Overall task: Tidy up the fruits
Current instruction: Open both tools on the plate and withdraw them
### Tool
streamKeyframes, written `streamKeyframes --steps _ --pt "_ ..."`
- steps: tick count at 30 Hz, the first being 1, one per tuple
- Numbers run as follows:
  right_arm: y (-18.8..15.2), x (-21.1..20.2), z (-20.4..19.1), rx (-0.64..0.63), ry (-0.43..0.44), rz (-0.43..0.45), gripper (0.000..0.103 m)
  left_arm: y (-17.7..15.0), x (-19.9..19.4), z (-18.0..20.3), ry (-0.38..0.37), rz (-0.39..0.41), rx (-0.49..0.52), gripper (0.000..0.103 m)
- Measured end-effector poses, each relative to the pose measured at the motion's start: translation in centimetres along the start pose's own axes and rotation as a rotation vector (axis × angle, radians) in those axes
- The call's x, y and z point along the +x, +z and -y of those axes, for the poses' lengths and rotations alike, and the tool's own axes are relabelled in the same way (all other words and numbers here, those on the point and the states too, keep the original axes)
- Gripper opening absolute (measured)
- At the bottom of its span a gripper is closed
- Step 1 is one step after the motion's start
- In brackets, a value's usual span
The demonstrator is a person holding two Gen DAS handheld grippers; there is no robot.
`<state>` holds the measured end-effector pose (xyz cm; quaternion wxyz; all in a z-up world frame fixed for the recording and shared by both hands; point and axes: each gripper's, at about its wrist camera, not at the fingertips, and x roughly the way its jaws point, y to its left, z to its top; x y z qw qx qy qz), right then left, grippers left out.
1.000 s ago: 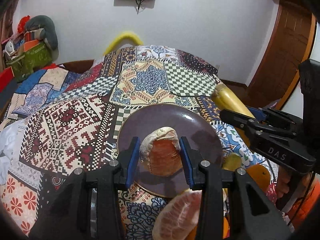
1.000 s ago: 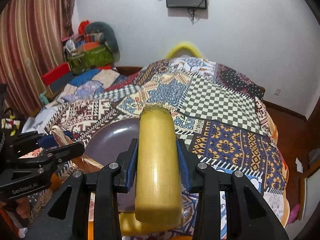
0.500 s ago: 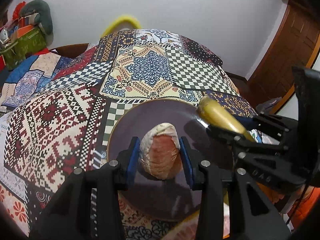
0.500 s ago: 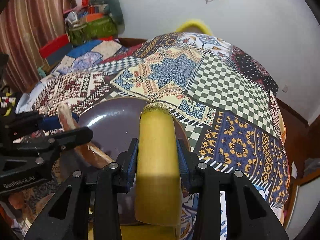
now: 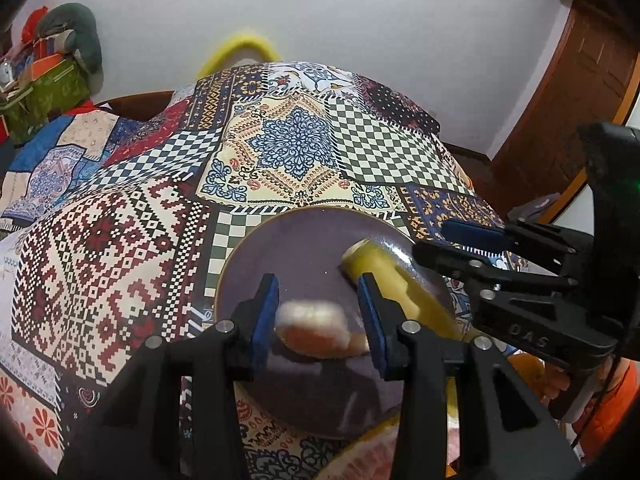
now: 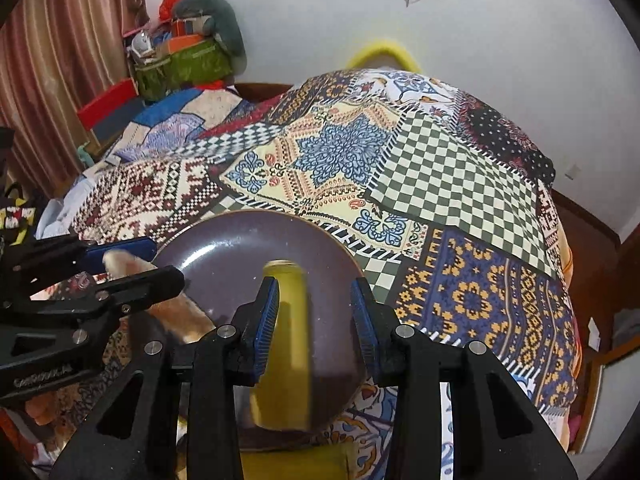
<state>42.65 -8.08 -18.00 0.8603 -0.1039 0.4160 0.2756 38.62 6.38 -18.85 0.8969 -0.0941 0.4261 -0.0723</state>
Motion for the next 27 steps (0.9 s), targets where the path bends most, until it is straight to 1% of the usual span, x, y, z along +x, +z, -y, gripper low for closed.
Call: streamKeyframes --steps 3,7,9,11,13,16,18,20,21,27 --pt "-0.4 -1.1 0.0 0.019 0.017 0.014 0.034 0.1 -1.2 0.1 0.000 0.017 -0.004 0.040" --pt "-1.0 -3.0 -0.3 0.017 0.002 0.047 0.036 0.0 -3.0 0.9 0.005 0.039 0.013 0.043" --pt "-1.5 -4.2 -0.4 0.028 0.004 0.072 0.042 -0.3 -3.9 1.4 0.011 0.049 0.026 0.043" --pt "-2.0 -5.5 -0.4 0.040 0.004 0.101 0.046 -0.7 -4.9 1.8 0.021 0.059 0.036 0.043" --pt "-2.6 -6.9 -0.7 0.040 -0.006 0.133 0.047 -1.0 -5.7 2.1 0.024 0.064 0.042 0.043" --pt "-3.7 -8.8 -1.1 0.035 -0.023 0.167 0.050 -2.0 -7.0 2.6 0.030 0.067 0.054 0.044" --pt "-4.4 -9.9 -1.5 0.034 -0.032 0.186 0.052 -2.6 -7.6 2.8 0.030 0.066 0.056 0.047" --pt "-5.1 -10.6 -1.7 0.033 -0.040 0.197 0.054 -3.4 -8.3 3.0 0.032 0.065 0.057 0.052" --pt "-5.6 -11.0 -1.8 0.031 -0.049 0.204 0.055 -3.8 -8.6 3.1 0.034 0.063 0.058 0.053" --pt "-8.1 -12.2 -2.1 0.037 -0.073 0.207 0.057 -6.4 -9.5 3.1 0.036 0.032 0.056 0.054"
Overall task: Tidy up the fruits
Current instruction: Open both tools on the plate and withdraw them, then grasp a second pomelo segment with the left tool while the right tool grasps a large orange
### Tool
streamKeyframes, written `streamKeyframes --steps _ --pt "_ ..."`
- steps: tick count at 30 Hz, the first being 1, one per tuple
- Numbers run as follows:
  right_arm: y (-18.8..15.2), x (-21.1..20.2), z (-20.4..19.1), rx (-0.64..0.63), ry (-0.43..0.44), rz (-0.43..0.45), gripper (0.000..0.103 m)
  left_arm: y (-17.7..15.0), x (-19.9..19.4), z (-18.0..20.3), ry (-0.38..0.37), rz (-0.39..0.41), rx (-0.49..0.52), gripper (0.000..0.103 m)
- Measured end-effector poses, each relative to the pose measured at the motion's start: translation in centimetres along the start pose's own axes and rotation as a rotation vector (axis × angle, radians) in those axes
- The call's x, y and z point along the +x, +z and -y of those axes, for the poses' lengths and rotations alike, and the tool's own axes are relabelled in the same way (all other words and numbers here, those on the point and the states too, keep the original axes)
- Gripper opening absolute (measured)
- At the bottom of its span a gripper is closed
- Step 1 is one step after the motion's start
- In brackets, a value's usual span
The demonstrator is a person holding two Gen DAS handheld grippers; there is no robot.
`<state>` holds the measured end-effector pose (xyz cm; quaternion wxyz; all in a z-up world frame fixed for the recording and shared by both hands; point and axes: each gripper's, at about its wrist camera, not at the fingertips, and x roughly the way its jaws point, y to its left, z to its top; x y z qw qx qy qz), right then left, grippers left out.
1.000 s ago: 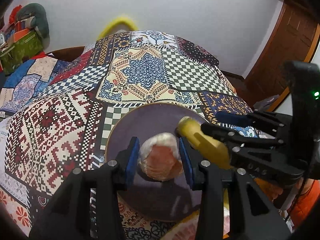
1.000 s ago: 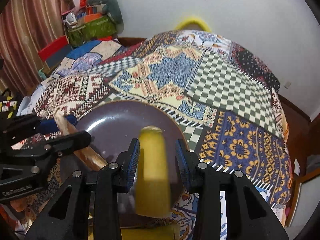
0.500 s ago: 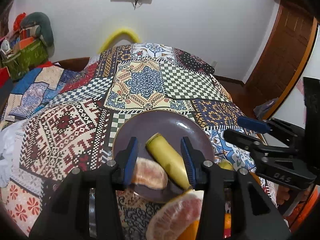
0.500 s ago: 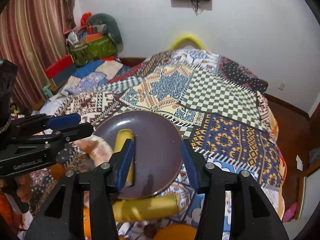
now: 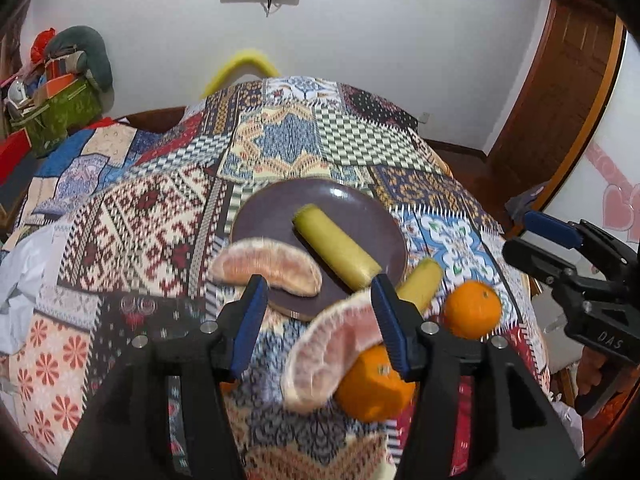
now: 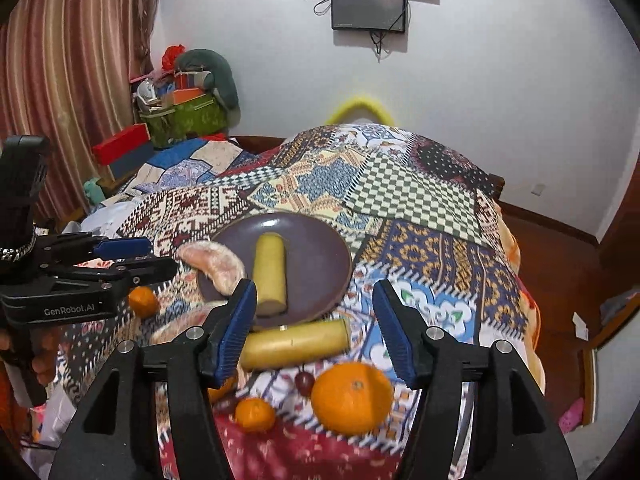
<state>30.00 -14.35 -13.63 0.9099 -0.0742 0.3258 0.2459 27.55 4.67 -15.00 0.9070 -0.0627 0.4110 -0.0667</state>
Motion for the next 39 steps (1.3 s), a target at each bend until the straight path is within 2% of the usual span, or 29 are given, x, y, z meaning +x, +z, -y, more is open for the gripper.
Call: streamKeyframes --steps 5,8,12,19,24,31,39 --pt "-2.1 -0.5 0.4 0.032 -0.014 -0.012 0.063 -2.5 0.2 -0.1 -0.008 -0.049 -0.010 0.054" --pt "-3.5 -0.2 0.8 0.046 -0.034 -0.035 0.063 -3.6 0.8 0.0 -0.009 -0.079 -0.009 0.055" --pt "-5.2 0.0 1.4 0.075 -0.045 -0.065 0.063 -4.4 1.9 0.4 -0.013 -0.104 -0.016 0.063" --pt "-6.9 0.9 2.7 0.117 -0.052 -0.107 0.063 -3.9 4.0 1.5 -0.031 -0.140 -0.018 0.063" --pt "-7.3 2.1 3.6 0.142 -0.042 -0.136 0.063 -3.6 5.4 2.0 0.026 -0.144 0.010 0.064" --pt "-8.1 3.9 3.8 0.160 -0.006 -0.172 0.066 -3.6 6.4 0.5 0.049 -0.129 -0.033 0.064" --pt "-8.2 5.0 3.8 0.159 0.008 -0.181 0.068 -3.6 7.2 -0.3 0.013 -0.135 -0.038 0.064"
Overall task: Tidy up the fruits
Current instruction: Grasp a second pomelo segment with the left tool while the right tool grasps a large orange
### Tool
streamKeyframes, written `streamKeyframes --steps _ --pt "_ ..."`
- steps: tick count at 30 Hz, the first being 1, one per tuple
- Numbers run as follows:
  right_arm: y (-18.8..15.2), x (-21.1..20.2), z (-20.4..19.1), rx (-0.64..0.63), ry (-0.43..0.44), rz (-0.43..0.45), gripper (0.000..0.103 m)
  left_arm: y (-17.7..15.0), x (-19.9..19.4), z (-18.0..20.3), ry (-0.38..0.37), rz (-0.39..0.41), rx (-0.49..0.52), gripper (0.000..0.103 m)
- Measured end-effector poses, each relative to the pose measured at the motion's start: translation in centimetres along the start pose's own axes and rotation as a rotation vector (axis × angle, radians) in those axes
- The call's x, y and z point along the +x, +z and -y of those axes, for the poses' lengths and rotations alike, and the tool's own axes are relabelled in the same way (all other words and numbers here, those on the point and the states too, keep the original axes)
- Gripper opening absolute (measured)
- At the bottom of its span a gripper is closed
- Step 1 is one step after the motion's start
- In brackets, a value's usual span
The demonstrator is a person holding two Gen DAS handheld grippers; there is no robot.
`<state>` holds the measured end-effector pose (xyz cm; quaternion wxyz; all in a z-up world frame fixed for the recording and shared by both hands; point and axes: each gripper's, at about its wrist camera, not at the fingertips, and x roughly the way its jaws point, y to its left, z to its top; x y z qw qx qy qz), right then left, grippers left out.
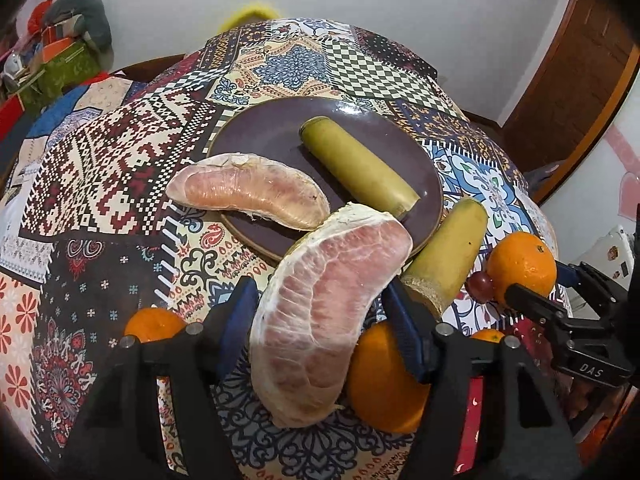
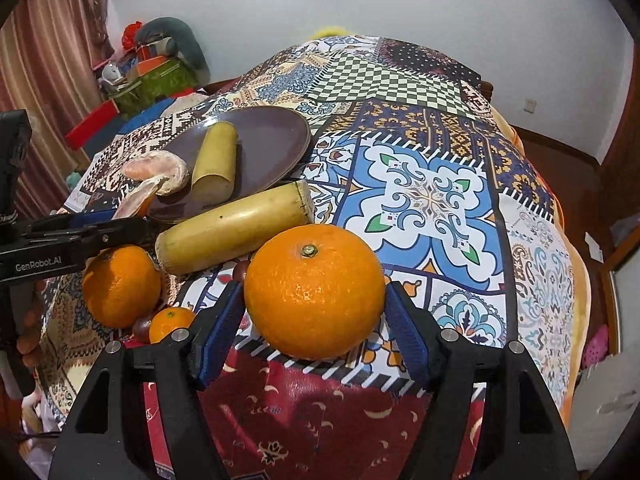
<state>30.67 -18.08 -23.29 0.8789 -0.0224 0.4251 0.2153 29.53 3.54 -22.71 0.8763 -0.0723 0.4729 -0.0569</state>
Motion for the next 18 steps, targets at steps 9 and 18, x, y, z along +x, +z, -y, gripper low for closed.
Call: streamKeyframes --steps 9,18 --pt "0.0 0.2 0.4 0.031 0.030 0.005 0.067 0.1 0.3 -0.2 -0.032 0.007 0.005 0.061" --pt "0.0 -0.3 0.5 0.056 0.051 0.009 0.066 0.1 -0.9 -0.1 -0.018 0.033 0.004 0.055"
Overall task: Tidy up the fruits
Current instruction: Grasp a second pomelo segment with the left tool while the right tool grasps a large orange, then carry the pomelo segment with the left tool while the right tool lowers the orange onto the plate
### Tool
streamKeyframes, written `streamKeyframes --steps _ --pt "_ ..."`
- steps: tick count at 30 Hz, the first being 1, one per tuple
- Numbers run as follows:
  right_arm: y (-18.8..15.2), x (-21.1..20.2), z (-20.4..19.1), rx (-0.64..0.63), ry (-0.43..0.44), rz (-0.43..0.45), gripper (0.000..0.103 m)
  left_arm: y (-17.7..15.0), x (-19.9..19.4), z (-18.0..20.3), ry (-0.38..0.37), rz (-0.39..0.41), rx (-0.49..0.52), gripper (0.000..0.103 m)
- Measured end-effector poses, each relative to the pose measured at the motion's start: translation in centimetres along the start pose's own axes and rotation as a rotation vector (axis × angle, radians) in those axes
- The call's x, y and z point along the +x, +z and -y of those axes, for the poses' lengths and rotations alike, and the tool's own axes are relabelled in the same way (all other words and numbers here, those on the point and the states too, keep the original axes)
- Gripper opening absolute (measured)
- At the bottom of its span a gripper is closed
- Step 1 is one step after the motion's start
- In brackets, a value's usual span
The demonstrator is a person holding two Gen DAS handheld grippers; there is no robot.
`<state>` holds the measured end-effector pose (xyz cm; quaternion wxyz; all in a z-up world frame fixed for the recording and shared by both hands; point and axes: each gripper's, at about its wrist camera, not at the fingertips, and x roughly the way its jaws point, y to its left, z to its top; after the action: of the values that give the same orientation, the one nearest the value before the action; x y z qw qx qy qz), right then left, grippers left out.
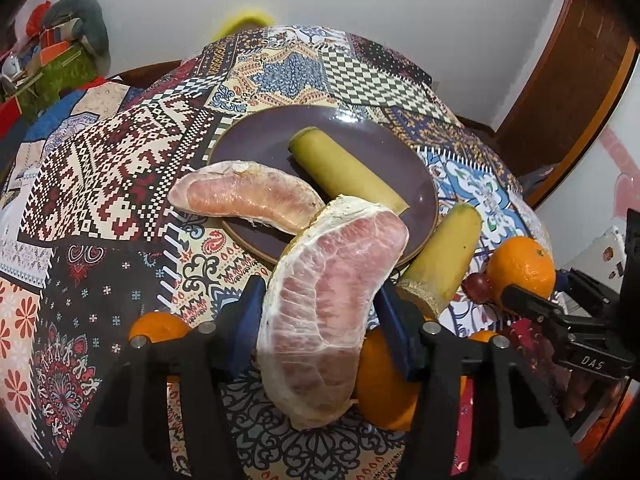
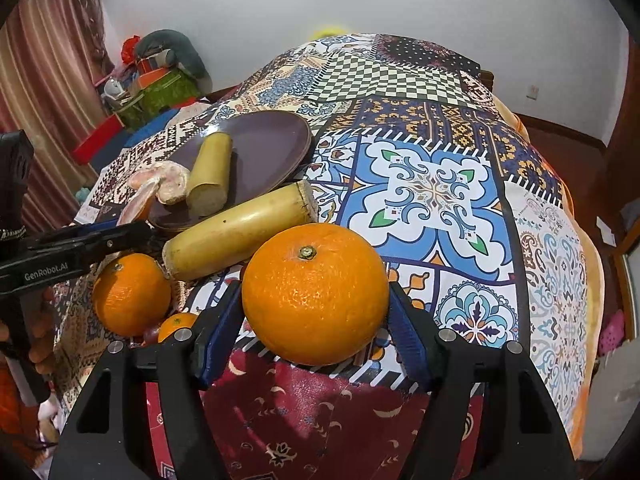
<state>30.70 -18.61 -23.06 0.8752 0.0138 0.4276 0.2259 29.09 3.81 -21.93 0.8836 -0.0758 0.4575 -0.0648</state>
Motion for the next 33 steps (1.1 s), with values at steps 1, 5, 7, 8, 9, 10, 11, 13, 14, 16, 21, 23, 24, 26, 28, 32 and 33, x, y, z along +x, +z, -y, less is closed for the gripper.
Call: streamKeyframes --steps 1,5,7,8,9,10,11,13,14,16,21,23,24,26,28,32,33 --pt "0.0 -0.1 -0.1 -0.001 0.001 0.002 0.066 0.1 -0.3 0.0 -0.005 0.009 -0.003 0.054" --pt "0.2 -0.5 -0.5 -0.009 0.004 0.014 0.066 0.6 -1.5 0.3 -0.005 0.044 0.006 0.051" --pt "0.5 -0.9 -0.8 -0.017 0.004 0.027 0.066 0.9 -2.1 0.5 -0.004 0.063 0.012 0.051" --pt "0.8 -1.0 -0.9 -0.020 0.006 0.033 0.066 1.1 -2.4 0.6 -0.006 0.073 0.015 0.051" --pt "1.0 -1.2 -1.1 -0.022 0.008 0.040 0.066 1.2 -2.6 0.7 -0.007 0.080 0.015 0.051" --pt "1.3 -1.3 -1.1 -0.024 0.010 0.048 0.066 1.4 -2.9 0.8 -0.008 0.088 0.018 0.051" --pt "1.5 -1.4 -1.2 -0.025 0.011 0.056 0.066 1.6 -3.1 0.9 -0.010 0.095 0.019 0.051" --pt "2.2 -1.7 -1.4 -0.032 0.011 0.075 0.066 2.0 -3.5 1.0 -0.014 0.110 0.020 0.051" --pt "2.6 -1.8 -1.5 -0.034 0.010 0.084 0.066 2.3 -3.6 1.0 -0.015 0.116 0.019 0.051" --pt "3.4 -2.0 -1.7 -0.040 0.012 0.105 0.066 2.7 -3.8 1.0 -0.015 0.130 0.022 0.051" --pt "5.7 -2.1 -2.1 -0.059 0.011 0.154 0.066 4.2 -4.0 1.0 -0.015 0.159 0.026 0.051" --pt "6.4 -1.9 -2.2 -0.059 0.011 0.172 0.066 4.8 -4.1 0.9 -0.010 0.174 0.030 0.051" --pt "6.9 -1.7 -2.3 -0.058 0.013 0.179 0.066 5.1 -4.0 0.9 -0.008 0.179 0.029 0.051" --pt "7.5 -1.4 -2.3 -0.058 0.017 0.185 0.066 5.7 -3.8 0.7 -0.009 0.185 0.029 0.051" --pt "8.3 -0.8 -2.6 -0.064 0.022 0.186 0.066 6.3 -3.6 0.7 -0.006 0.188 0.030 0.051" --pt "9.6 0.4 -3.1 -0.088 0.021 0.183 0.066 7.4 -2.8 0.4 0.003 0.188 0.033 0.051" --pt "10.0 0.7 -3.1 -0.094 0.023 0.180 0.066 7.6 -2.5 0.3 0.003 0.186 0.035 0.051"
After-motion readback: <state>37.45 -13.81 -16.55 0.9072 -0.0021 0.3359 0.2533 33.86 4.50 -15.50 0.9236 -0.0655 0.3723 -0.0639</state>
